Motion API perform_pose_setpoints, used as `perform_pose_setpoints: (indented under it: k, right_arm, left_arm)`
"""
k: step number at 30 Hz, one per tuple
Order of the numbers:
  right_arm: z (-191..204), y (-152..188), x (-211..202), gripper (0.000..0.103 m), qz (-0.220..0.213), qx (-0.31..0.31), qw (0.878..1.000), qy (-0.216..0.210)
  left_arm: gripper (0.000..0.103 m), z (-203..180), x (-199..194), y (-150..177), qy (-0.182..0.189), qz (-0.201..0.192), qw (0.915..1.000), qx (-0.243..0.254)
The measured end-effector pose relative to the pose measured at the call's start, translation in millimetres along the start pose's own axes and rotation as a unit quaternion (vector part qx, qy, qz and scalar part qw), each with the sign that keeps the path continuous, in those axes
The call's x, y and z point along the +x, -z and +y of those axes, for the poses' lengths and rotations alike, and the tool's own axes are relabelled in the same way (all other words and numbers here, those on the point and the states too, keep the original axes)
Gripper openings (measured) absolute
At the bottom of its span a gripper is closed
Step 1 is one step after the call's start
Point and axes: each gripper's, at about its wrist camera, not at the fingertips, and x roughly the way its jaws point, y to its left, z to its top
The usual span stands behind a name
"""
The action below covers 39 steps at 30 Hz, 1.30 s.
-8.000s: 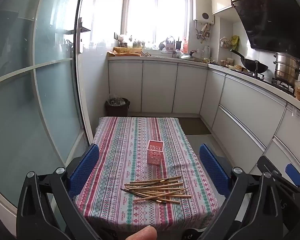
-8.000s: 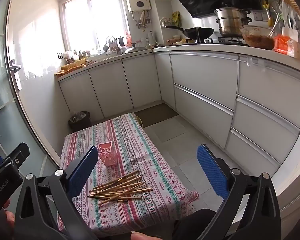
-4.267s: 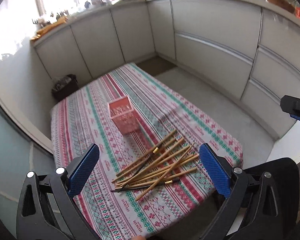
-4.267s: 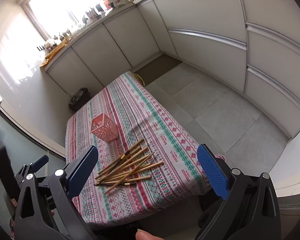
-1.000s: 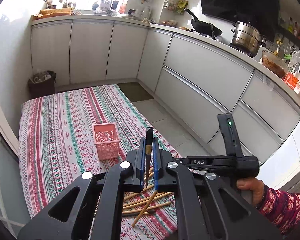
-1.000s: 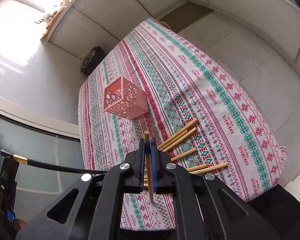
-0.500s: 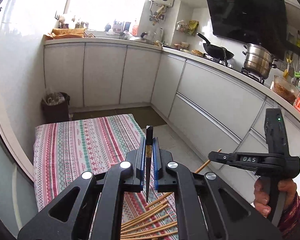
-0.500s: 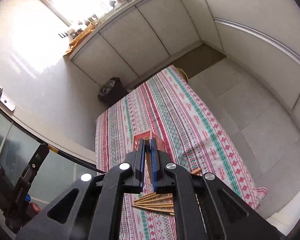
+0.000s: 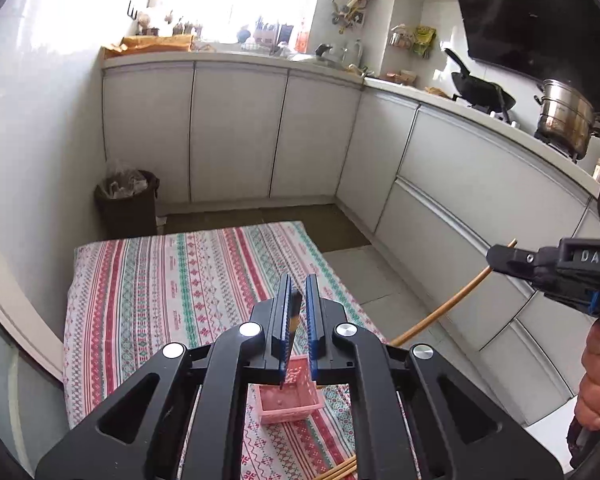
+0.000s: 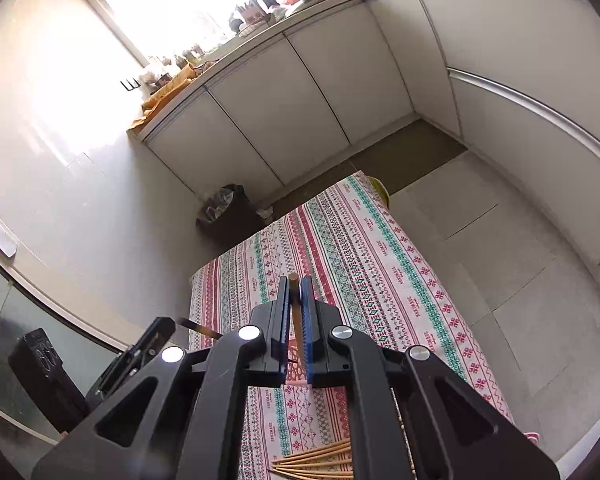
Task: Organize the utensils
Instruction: 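Carry both chopsticks over the pink mesh cup and open both tools to drop them in, then move both open tools back down to the chopstick pile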
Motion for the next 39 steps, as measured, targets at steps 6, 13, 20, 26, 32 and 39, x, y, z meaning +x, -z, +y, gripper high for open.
perform_pose_setpoints:
  k: [6,13,20,26,32,39]
  right_arm:
    - [10.4,2.9,30.9,0.006,0.007,-0.018,1.000,0.010]
    - [22.4,7.6,55.5,0.006,0.019,-0.037,0.999,0.024]
    - [31.0,22.0,89.1,0.006,0.045,-0.054,0.997,0.030]
    - [25.4,27.1,100.1,0.045,0.053,-0.039,0.997,0.027]
    - [9.3,22.5,60.3,0.072,-0.005,0.000,1.000,0.016]
    - [-21.5,51.2,-19.7,0.094,-0.091,-0.007,0.995,0.034]
  left_arm:
    - [0.011,11.6,-19.9,11.8,-0.010,-0.027,0.9993,-0.022]
    - [0.018,31.3,-67.1,9.0,-0.015,-0.077,0.9948,-0.065]
    - [0.018,40.5,-77.5,15.1,-0.015,-0.083,0.9932,-0.081]
    - [0.027,41.1,-82.6,21.7,-0.020,-0.075,0.9937,-0.081]
    - [0.050,31.1,-91.6,28.9,-0.008,-0.069,0.9957,-0.061]
    - [0.096,-1.3,-97.6,52.5,0.010,-0.043,0.9990,0.004]
